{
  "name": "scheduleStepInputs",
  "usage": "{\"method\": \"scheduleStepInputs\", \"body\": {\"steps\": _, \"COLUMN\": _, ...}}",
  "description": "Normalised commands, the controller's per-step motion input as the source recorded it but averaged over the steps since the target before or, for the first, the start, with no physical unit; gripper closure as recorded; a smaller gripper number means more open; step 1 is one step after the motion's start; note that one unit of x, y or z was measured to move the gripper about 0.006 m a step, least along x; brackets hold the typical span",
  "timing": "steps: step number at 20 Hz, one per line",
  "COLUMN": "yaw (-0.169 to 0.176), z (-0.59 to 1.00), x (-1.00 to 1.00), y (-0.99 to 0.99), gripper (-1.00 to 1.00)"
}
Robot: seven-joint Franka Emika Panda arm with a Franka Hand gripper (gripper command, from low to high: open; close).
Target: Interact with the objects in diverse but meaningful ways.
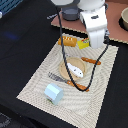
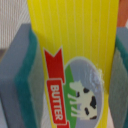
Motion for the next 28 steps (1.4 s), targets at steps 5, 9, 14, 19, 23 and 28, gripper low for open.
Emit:
{"method": "scheduleStepInputs", "body": {"steps": 5, "yaw": -0.002, "z": -0.16, "x": 0.6, "y": 0.32, "gripper": 1.0}}
{"method": "scheduleStepInputs", "body": {"steps": 9, "yaw": 0.0, "z": -0.02, "x": 0.33, "y": 0.23, "gripper": -1.0}}
{"method": "scheduleStepInputs", "body": {"steps": 14, "yaw": 0.0, "z": 0.0, "x": 0.3, "y": 0.21, "gripper": -1.0}}
{"method": "scheduleStepInputs", "body": {"steps": 19, "yaw": 0.0, "z": 0.0, "x": 0.28, "y": 0.22, "gripper": -1.0}}
{"method": "scheduleStepInputs", "body": {"steps": 23, "yaw": 0.0, "z": 0.08, "x": 0.21, "y": 0.21, "gripper": -1.0}}
{"method": "scheduleStepInputs", "body": {"steps": 28, "yaw": 0.0, "z": 0.38, "x": -0.02, "y": 0.02, "gripper": -1.0}}
